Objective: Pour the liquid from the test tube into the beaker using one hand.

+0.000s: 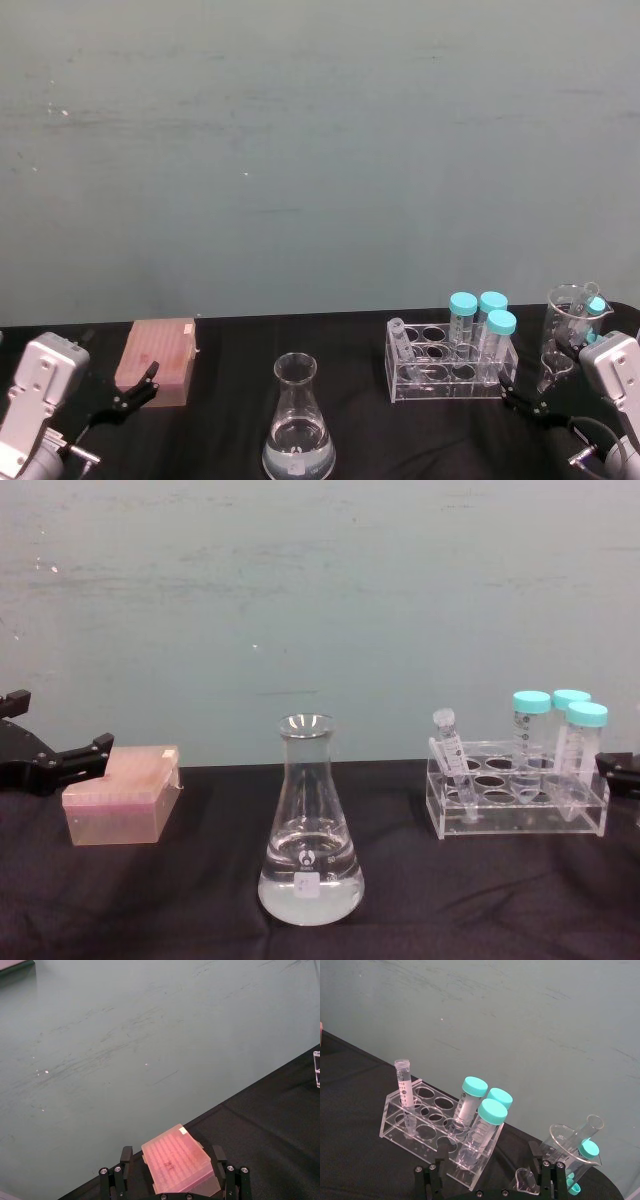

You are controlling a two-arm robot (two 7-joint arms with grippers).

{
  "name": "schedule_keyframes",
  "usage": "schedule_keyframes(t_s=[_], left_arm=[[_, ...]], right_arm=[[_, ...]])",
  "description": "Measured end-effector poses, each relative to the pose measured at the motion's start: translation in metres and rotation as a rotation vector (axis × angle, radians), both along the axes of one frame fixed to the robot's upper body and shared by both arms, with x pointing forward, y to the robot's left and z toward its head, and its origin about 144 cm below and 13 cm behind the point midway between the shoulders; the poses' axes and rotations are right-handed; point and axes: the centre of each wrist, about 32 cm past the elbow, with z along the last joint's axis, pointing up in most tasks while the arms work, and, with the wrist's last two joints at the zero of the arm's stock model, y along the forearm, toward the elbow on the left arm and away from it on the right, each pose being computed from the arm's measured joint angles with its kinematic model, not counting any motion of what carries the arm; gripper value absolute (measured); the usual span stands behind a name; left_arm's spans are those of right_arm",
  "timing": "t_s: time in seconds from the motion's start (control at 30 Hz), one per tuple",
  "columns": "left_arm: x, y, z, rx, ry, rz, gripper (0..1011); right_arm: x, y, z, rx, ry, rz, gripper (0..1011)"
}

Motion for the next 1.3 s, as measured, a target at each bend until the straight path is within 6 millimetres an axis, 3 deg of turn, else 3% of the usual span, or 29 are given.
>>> schedule_keyframes(t_s=[1.3], left_arm=[[0.0000,0.0000,0.0000,0.000,0.000,0.000,1000]], right_arm=[[0.0000,0.0000,0.0000,0.000,0.000,0.000,1003]])
